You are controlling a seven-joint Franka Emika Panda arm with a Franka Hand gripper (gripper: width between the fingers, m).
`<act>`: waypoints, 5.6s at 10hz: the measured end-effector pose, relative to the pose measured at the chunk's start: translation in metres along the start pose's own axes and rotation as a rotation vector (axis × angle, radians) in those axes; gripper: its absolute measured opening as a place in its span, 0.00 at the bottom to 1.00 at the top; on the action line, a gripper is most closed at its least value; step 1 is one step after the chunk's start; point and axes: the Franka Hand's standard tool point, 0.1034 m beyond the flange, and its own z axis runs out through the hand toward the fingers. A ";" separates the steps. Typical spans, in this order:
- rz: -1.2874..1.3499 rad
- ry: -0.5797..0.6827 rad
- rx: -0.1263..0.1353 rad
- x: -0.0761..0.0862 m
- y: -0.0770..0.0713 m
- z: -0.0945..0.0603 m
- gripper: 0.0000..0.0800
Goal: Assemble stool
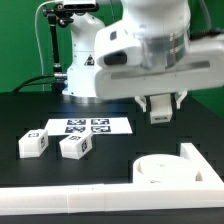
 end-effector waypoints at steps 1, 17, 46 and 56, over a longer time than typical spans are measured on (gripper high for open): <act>-0.006 0.079 0.003 0.001 -0.005 -0.015 0.41; -0.218 0.850 -0.063 0.037 -0.038 -0.048 0.41; -0.576 0.867 -0.263 0.041 -0.046 -0.011 0.41; -0.594 0.851 -0.279 0.049 -0.041 -0.006 0.41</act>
Offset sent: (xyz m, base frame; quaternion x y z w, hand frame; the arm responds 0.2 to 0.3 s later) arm 0.0000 0.0000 0.0000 0.0000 0.2571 0.0000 0.9664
